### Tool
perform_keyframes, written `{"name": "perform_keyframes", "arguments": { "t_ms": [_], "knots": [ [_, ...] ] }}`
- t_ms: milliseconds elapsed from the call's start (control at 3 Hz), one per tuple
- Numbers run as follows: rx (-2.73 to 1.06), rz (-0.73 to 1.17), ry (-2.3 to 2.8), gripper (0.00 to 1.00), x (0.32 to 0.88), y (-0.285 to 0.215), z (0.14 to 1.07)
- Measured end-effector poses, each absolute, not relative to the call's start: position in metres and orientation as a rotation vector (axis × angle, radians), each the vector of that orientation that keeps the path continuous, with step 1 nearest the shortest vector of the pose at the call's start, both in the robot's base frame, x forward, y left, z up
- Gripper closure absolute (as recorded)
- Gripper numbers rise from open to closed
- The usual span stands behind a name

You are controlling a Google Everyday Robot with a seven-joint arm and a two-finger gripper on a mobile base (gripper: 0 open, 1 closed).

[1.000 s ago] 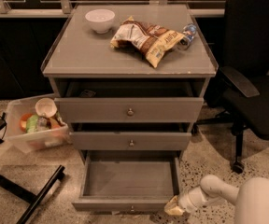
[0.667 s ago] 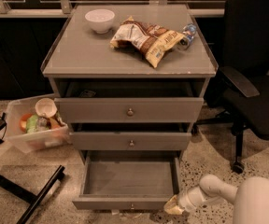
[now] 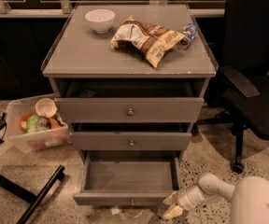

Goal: Close bottom drawer

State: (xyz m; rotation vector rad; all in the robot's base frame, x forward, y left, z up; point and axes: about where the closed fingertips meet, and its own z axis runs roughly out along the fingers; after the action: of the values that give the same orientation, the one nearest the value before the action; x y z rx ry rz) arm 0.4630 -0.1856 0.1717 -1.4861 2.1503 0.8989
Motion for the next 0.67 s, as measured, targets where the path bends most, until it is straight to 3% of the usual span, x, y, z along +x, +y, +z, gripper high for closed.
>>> {"name": "perform_keyframes", "arguments": {
  "t_ms": [333, 667],
  "knots": [
    [-1.435, 0.892, 2.104, 0.0, 0.5021, -0.1789, 0.1711],
    [-1.435, 0.892, 2.104, 0.0, 0.5021, -0.1789, 0.171]
  ]
}}
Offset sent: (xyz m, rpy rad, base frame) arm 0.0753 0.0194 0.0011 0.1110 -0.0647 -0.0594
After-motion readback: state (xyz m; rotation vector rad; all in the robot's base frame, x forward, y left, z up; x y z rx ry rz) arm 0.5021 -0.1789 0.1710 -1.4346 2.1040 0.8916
